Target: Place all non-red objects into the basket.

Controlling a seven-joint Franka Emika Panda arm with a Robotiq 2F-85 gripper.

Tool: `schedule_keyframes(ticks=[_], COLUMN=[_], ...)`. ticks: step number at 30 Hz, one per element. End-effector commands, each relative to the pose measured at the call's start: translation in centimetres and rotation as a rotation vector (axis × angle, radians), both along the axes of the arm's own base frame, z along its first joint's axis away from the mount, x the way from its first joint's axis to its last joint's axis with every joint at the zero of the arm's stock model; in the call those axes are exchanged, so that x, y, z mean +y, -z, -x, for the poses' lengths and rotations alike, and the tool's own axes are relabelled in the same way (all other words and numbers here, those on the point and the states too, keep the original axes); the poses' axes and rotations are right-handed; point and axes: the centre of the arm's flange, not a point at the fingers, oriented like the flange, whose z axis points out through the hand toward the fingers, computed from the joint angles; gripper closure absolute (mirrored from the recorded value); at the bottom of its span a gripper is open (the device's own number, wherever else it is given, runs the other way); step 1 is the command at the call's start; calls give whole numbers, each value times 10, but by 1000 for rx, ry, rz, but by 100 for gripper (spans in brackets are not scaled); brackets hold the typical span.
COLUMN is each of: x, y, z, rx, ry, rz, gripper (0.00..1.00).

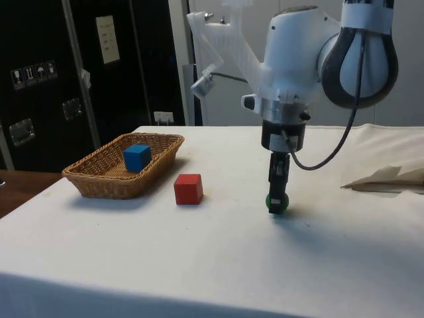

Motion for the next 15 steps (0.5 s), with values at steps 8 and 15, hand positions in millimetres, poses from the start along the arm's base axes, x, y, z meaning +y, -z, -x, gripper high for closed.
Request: schedule_keyframes(ticks=[8,15], x=[-4,-4], y=[-23,-44], z=[1,-1], rx=[-5,-10], ry=[21,33], rz=[-17,-33], gripper=[100,100])
